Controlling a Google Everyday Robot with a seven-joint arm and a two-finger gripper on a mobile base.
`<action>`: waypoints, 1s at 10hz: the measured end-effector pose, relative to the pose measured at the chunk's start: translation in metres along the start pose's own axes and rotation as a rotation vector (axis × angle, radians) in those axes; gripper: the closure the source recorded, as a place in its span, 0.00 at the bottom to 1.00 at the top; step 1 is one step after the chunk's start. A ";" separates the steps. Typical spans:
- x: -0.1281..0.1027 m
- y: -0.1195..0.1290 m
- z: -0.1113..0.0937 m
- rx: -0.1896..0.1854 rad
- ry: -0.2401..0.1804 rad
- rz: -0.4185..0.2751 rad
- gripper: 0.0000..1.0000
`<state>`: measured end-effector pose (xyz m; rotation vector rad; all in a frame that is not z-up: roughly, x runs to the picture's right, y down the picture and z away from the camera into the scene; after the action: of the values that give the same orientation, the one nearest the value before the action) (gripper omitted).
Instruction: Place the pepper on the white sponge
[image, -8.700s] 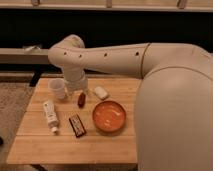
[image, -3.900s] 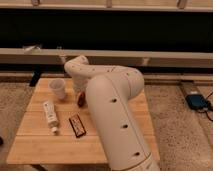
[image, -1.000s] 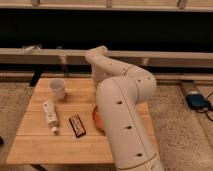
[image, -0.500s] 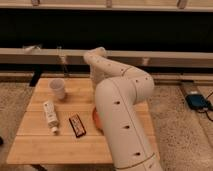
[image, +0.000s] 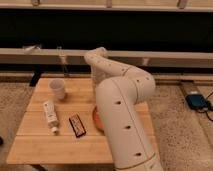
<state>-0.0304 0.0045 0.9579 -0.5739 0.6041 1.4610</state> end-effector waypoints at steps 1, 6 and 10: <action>0.000 -0.002 -0.002 0.000 -0.005 0.005 0.20; 0.004 -0.002 -0.037 -0.044 -0.043 -0.013 0.20; 0.008 -0.001 -0.063 -0.110 -0.060 -0.053 0.20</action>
<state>-0.0306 -0.0328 0.9067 -0.6249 0.4604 1.4624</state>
